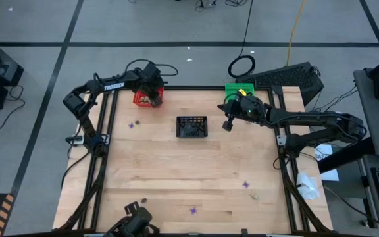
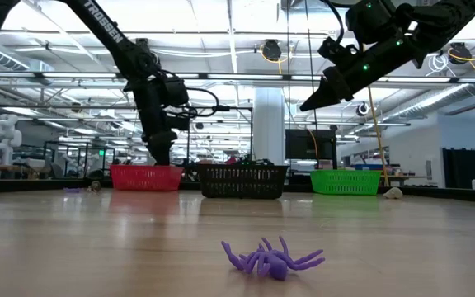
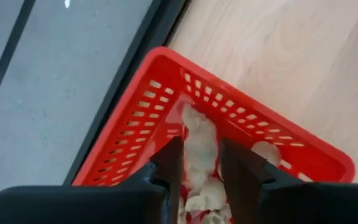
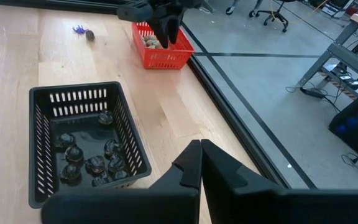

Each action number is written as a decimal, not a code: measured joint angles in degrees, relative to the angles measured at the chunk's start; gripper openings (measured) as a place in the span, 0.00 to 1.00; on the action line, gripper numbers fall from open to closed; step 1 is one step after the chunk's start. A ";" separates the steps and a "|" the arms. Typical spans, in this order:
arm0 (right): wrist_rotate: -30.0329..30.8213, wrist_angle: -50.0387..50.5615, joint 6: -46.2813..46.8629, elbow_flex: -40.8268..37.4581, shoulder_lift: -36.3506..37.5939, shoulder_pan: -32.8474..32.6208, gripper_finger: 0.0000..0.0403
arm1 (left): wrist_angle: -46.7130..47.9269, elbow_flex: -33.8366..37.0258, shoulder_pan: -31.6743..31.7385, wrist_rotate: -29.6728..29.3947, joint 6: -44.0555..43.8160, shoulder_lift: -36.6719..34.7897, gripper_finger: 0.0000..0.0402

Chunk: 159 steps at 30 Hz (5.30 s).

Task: Sort Halloween decoration
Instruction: Put the white skull toy into the orange bin, then put the violet spider toy into the green bin

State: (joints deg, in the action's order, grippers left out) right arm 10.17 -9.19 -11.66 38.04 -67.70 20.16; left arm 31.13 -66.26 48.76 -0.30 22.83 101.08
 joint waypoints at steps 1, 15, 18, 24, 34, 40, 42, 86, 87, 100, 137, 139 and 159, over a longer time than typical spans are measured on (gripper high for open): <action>0.00 0.00 0.02 0.00 0.00 -0.01 0.00 | 0.08 0.00 -0.03 -0.02 0.02 0.00 0.26; 0.01 0.13 0.04 0.00 0.00 0.00 0.00 | 0.16 0.07 -1.56 -1.97 -2.97 -7.92 0.09; 0.01 1.03 -0.03 0.00 0.00 -0.01 0.00 | -0.91 0.99 -2.67 0.01 -4.77 -10.96 0.01; 0.17 7.33 0.36 0.00 1.94 0.00 0.00 | -12.90 10.86 -7.62 1.89 -8.90 -18.98 0.00; 0.02 24.08 9.14 0.00 10.05 -2.11 0.01 | -36.03 32.73 -19.89 1.97 -16.94 -34.18 0.00; 0.05 33.50 14.01 -0.02 10.33 -6.22 0.09 | -47.08 40.69 -26.75 1.97 -18.05 -38.14 0.00; 0.11 34.43 15.50 -0.02 10.16 -8.11 0.14 | -50.70 42.55 -28.39 1.95 -18.05 -38.27 0.00; 6.27 27.43 27.47 -0.02 0.07 -28.15 0.22 | 17.44 24.04 -20.24 -7.68 -18.96 -25.80 0.44; 6.27 27.43 27.47 -0.02 0.07 -28.15 0.22 | 18.35 23.74 -19.32 -8.24 -17.83 -24.69 0.44; 6.25 27.45 27.45 -0.02 0.08 -28.15 0.22 | 21.70 23.39 -9.70 -11.15 -12.85 -15.08 0.44; 6.24 27.11 25.89 -0.02 0.09 -28.15 0.22 | 20.17 22.86 -14.08 -0.28 -7.49 -24.05 0.00; 6.23 26.11 25.54 -0.02 0.09 -28.15 0.22 | 19.98 22.86 -15.27 3.35 -7.54 -26.84 0.00; 0.25 -16.54 9.91 0.29 -14.60 -28.50 0.31 | -18.65 22.73 -37.15 33.66 -19.11 -28.70 0.00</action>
State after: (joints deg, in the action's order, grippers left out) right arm 10.42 -25.73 -1.75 38.33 -82.30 -8.34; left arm 12.47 -43.53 11.61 33.36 3.72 72.38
